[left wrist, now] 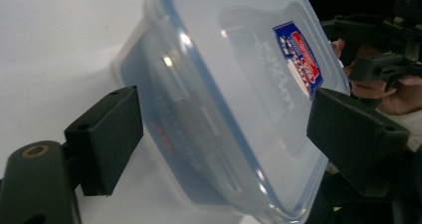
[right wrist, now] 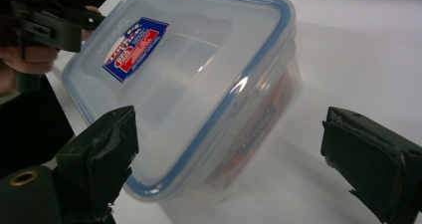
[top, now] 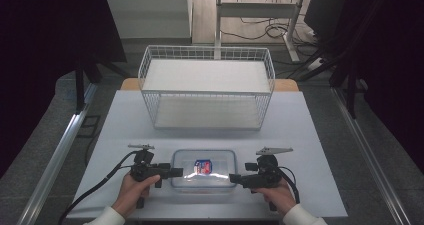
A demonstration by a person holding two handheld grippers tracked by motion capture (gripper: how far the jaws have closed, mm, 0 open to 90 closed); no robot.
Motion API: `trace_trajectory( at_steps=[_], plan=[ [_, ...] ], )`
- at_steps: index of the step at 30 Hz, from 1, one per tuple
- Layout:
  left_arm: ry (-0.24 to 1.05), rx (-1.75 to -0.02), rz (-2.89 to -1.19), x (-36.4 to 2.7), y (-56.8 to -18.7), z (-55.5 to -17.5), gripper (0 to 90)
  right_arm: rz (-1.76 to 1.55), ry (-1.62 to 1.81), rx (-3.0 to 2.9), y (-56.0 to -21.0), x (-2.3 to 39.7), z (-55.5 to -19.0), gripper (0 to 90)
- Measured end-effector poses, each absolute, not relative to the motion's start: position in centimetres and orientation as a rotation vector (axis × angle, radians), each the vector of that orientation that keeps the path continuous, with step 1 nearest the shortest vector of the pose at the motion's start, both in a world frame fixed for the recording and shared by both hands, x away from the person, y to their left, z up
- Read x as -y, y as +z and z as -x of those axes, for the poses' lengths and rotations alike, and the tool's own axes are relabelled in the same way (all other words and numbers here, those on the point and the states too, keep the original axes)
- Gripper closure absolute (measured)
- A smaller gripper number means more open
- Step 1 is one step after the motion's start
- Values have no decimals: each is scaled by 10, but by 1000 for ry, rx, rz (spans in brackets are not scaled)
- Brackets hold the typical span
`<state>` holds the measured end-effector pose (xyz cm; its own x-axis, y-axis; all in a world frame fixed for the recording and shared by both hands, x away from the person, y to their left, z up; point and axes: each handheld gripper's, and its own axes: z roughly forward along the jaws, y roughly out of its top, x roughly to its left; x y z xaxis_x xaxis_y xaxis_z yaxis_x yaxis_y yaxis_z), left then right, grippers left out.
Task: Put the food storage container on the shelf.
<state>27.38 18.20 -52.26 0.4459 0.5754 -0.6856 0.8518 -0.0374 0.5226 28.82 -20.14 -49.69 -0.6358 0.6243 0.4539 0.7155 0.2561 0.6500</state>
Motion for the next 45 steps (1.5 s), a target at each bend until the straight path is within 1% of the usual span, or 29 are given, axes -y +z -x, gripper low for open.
trace_trajectory(
  at_steps=[7,10,12,14,16,18,20,28,32,34,40,45],
  plan=[
    [-410,-1228,-1727,-177,-530,-276,180,1310,-1289,2349,-503,195,-299,76],
    [-407,-1229,-1725,-178,-529,-275,203,1312,-1267,2297,-507,192,-304,93],
    [-399,-1231,-1723,-179,-527,-275,227,1306,-1263,2263,-508,191,-305,127],
    [-394,-1234,-1723,-179,-526,-274,248,1290,-1272,2239,-508,190,-305,201],
    [-390,-1240,-1720,-180,-525,-274,271,1286,-1278,2227,-507,190,-304,241],
    [-390,-1247,-1715,-181,-523,-273,301,1297,-1271,2210,-505,194,-305,304],
    [-388,-1248,-1714,-181,-522,-272,315,1304,-1271,2190,-504,196,-306,334],
    [-364,-1236,-1709,-184,-517,-265,375,1322,-1280,2162,-499,201,-302,417],
    [-380,-1229,-1674,-190,-516,-256,441,1335,-1307,2142,-496,203,-296,467],
    [-374,-1226,-1676,-190,-515,-252,464,1344,-1315,2131,-494,203,-293,478],
    [-355,-1221,-1678,-189,-511,-246,477,1368,-1323,2111,-491,204,-287,510],
    [-355,-1218,-1678,-189,-510,-245,485,1379,-1321,2107,-489,205,-283,517]
  ],
)
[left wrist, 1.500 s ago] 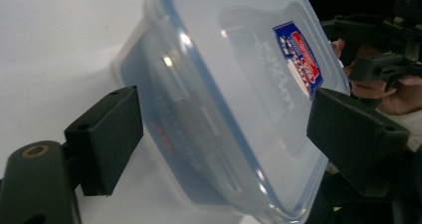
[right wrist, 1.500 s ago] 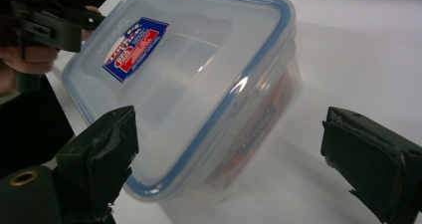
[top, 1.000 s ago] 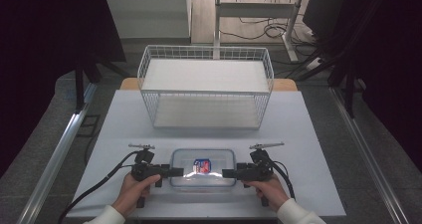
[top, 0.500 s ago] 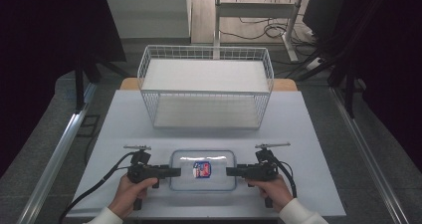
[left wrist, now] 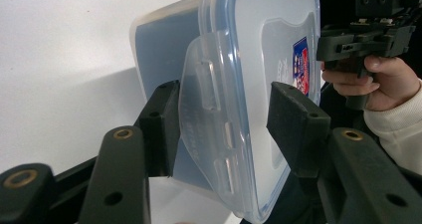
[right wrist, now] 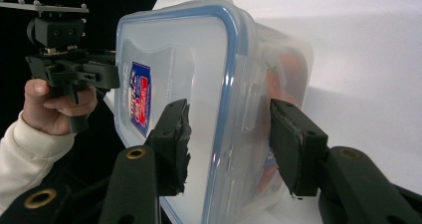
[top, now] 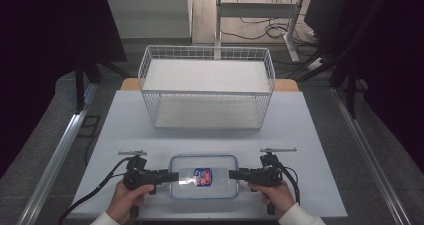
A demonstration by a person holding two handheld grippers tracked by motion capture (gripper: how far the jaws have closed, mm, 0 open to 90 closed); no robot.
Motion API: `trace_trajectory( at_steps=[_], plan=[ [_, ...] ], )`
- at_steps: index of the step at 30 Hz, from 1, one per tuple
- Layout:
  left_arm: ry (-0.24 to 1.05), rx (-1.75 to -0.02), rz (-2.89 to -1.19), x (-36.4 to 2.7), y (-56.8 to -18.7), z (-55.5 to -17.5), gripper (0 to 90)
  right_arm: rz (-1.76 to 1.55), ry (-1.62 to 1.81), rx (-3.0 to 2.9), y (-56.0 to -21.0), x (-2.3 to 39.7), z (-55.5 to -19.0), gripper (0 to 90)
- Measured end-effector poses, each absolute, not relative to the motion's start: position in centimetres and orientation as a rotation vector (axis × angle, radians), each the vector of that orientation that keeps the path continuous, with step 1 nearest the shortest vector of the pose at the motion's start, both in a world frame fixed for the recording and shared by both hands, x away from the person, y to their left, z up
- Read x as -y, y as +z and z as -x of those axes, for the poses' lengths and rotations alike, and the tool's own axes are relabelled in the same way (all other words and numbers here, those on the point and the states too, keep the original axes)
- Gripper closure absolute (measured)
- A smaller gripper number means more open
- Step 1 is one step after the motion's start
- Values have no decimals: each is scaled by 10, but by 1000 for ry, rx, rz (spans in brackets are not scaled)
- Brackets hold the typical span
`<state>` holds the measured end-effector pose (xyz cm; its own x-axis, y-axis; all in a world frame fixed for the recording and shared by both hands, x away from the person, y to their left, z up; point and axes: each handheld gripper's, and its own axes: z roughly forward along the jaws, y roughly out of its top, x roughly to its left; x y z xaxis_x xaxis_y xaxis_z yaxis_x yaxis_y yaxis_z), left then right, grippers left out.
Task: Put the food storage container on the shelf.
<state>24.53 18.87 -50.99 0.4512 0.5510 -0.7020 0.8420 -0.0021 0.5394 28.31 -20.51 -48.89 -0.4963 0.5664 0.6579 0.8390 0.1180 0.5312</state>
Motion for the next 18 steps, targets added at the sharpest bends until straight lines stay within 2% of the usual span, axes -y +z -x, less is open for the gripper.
trace_trajectory(
  at_steps=[18],
  plan=[
    [-320,-1205,-1688,-185,-503,-254,491,1370,-1391,2162,-479,207,-287,521]
  ],
)
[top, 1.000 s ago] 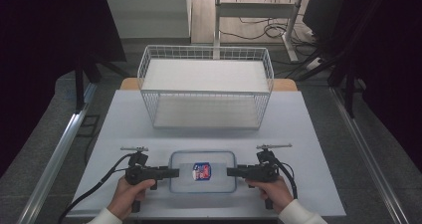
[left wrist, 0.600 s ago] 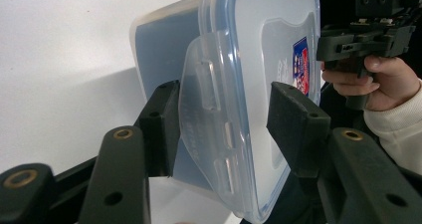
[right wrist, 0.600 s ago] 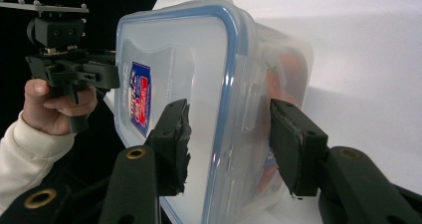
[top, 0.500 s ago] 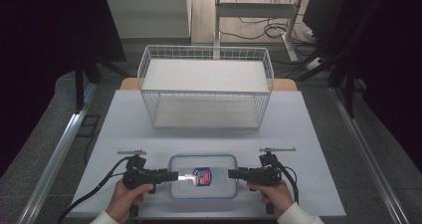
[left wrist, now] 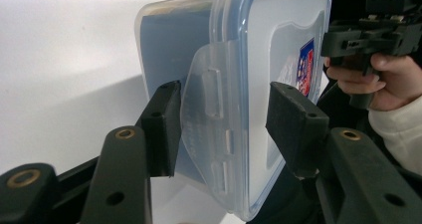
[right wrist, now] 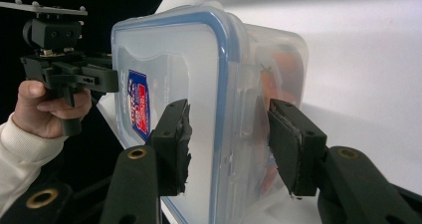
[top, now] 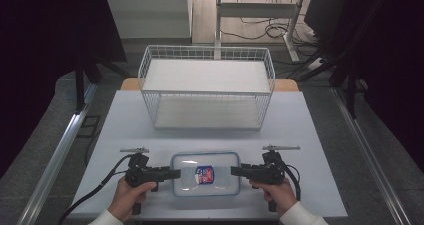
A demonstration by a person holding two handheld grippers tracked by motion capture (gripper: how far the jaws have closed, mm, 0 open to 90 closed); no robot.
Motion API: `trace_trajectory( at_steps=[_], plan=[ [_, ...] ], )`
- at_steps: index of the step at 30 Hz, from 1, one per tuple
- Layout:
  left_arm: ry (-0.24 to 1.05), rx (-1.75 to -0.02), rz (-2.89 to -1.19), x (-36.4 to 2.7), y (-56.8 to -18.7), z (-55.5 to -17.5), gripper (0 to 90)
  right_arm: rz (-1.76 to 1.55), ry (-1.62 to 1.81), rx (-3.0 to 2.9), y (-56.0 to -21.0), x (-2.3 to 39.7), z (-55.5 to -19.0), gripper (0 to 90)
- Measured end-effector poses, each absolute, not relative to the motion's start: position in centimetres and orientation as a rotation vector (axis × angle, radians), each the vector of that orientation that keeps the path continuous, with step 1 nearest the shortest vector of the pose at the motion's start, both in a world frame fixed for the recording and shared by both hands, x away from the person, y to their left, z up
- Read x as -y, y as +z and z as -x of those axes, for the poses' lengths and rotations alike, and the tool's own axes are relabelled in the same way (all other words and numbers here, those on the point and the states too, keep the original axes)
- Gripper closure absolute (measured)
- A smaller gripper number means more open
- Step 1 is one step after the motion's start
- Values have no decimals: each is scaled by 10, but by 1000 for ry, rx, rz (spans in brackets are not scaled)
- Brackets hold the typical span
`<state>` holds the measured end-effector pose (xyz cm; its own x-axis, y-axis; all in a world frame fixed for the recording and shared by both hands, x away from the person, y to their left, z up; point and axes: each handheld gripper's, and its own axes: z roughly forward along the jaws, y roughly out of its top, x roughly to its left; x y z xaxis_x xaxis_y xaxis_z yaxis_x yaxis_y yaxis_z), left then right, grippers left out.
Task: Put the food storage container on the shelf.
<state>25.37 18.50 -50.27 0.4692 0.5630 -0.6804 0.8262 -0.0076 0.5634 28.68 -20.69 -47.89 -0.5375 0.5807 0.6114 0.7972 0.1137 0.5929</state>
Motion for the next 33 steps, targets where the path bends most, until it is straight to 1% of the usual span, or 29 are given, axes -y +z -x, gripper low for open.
trace_trajectory(
  at_steps=[6,11,22,33],
  plan=[
    [-317,-1190,-1689,-190,-501,-266,499,1348,-1402,2174,-480,203,-297,521],
    [-294,-1177,-1714,-189,-498,-283,500,1342,-1421,2177,-481,204,-311,521],
    [-282,-1156,-1714,-188,-495,-338,498,1364,-1473,2171,-477,205,-358,521],
    [-267,-1150,-1686,-197,-495,-383,497,1363,-1514,2181,-473,195,-405,521]
  ],
)
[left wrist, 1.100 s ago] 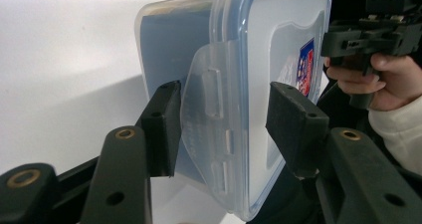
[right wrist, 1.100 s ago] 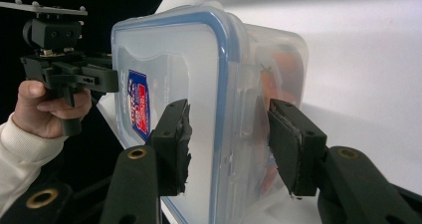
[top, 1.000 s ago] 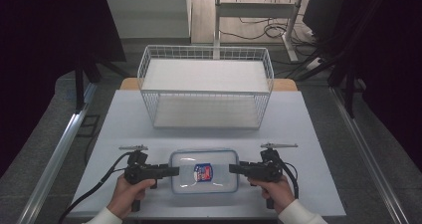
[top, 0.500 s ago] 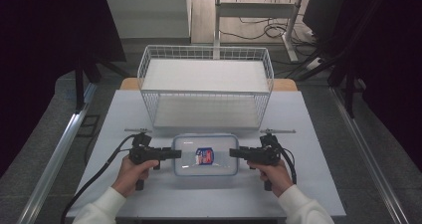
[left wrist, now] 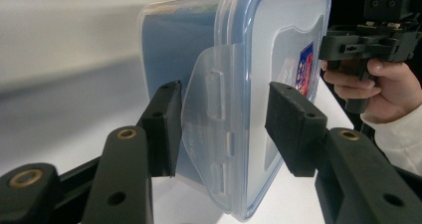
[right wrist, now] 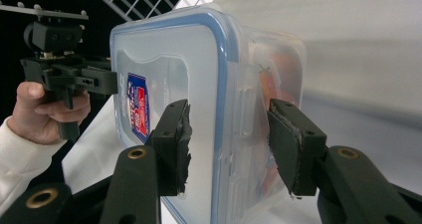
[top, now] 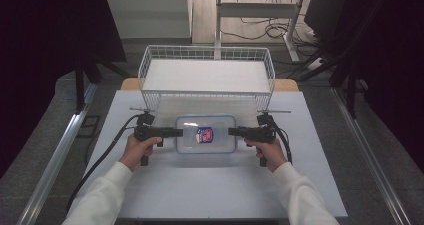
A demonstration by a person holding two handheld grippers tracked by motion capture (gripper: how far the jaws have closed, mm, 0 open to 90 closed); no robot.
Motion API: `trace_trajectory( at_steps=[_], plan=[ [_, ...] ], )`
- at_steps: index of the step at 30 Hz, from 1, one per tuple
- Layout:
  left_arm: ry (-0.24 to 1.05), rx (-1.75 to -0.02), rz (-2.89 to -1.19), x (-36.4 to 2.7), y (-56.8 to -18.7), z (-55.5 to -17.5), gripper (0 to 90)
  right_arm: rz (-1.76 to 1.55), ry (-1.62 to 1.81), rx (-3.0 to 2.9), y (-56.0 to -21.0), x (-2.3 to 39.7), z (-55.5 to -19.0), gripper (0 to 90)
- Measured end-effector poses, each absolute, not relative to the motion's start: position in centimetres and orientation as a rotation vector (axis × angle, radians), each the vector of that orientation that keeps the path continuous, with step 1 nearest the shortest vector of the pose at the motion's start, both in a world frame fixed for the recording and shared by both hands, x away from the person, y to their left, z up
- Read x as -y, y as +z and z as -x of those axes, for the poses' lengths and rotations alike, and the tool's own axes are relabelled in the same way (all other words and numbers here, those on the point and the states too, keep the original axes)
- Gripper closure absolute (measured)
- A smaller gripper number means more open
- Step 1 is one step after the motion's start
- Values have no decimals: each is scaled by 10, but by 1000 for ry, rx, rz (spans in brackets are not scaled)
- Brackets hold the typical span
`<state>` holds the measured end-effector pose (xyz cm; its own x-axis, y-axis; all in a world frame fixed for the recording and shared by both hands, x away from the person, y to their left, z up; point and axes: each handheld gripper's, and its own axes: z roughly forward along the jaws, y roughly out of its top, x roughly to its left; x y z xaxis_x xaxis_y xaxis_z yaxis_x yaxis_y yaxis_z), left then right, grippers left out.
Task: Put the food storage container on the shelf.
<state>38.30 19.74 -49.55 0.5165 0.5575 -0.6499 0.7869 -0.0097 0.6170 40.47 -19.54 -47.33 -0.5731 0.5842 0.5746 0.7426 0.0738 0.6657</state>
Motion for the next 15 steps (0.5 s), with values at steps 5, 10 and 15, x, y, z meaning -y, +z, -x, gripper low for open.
trace_trajectory(
  at_steps=[5,10,15],
  plan=[
    [-285,-1156,-1679,-196,-502,-397,497,1379,-1513,2178,-476,196,-419,521],
    [-296,-1173,-1679,-193,-507,-401,497,1403,-1499,2168,-484,199,-425,519],
    [-290,-1192,-1658,-192,-508,-402,497,1436,-1498,2144,-487,200,-427,513]
  ],
)
